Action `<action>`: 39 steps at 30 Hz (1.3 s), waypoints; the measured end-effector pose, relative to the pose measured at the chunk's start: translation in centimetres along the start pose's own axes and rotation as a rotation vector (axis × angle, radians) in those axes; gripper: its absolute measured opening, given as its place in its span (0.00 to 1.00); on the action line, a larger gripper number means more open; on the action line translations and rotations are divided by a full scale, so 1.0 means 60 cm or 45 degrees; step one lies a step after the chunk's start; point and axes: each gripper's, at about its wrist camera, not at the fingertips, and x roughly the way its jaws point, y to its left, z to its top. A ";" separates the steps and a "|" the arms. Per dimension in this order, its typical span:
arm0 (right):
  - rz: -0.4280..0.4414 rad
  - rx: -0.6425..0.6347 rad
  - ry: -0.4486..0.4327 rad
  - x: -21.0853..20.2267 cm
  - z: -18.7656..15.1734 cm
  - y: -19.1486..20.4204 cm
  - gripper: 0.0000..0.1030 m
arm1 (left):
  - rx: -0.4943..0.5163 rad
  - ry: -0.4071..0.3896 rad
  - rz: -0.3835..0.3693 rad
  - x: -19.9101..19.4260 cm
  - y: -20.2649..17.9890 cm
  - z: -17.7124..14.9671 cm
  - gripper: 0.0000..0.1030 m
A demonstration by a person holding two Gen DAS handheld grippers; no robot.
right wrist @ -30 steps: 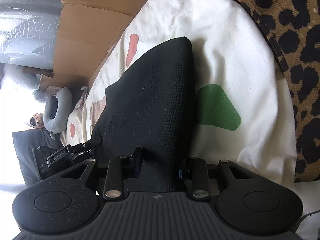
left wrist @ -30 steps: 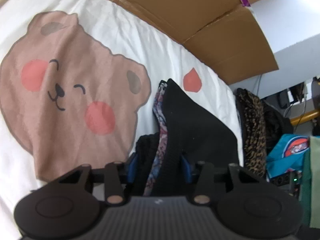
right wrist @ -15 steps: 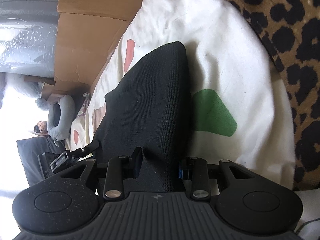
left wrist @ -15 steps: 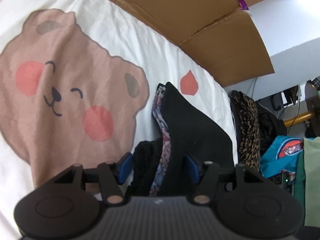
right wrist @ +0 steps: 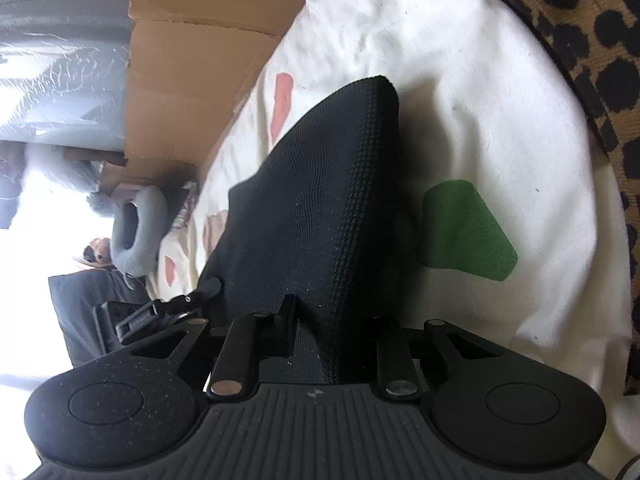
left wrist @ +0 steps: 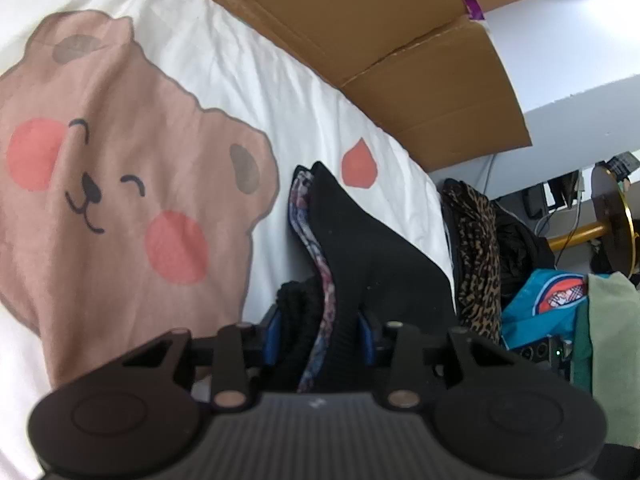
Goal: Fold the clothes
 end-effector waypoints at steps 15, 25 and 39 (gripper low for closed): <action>-0.028 0.130 -0.091 0.030 0.007 -0.008 0.19 | -0.138 0.032 -0.016 0.021 0.027 0.002 0.43; -0.266 0.019 -0.075 0.034 0.004 0.056 0.07 | -0.076 0.037 0.256 -0.009 -0.039 -0.015 0.33; -0.295 -0.245 -0.063 -0.024 -0.027 0.178 0.07 | -0.044 -0.148 0.431 -0.097 -0.180 -0.060 0.32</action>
